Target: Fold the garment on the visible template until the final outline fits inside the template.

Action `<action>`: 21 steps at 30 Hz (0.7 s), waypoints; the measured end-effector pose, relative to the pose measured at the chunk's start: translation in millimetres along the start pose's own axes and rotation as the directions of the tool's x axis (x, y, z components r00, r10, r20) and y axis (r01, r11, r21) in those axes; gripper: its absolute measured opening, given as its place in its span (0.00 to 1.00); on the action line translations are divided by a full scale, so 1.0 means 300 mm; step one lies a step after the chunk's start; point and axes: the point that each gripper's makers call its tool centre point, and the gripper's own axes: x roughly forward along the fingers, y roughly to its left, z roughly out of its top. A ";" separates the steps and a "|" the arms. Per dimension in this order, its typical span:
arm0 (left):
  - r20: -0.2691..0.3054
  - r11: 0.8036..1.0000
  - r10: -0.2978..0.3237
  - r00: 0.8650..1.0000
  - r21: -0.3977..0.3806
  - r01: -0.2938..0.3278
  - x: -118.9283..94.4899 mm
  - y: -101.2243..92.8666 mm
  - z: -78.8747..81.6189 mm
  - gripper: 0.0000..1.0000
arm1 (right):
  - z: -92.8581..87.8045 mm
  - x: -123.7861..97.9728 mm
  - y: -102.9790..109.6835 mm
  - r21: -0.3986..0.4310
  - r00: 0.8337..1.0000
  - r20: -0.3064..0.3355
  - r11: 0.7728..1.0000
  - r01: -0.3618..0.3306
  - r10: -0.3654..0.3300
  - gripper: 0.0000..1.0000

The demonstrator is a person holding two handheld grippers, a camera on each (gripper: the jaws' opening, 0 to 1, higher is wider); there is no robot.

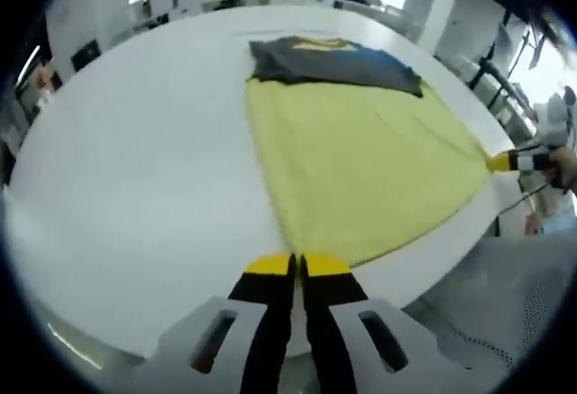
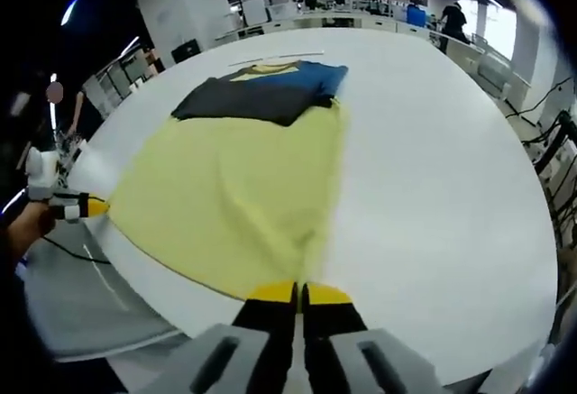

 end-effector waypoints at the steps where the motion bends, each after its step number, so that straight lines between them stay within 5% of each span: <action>1: 0.002 1.000 -0.001 1.000 -0.010 0.001 -0.009 -0.002 0.001 0.00 | -0.003 -0.003 0.003 -0.005 1.000 -0.002 1.000 -0.003 0.003 0.00; 21: -0.056 0.999 -0.031 0.998 -0.031 0.029 -0.130 -0.060 -0.117 0.00 | -0.121 -0.077 0.054 -0.025 0.999 -0.035 0.999 -0.029 0.028 0.00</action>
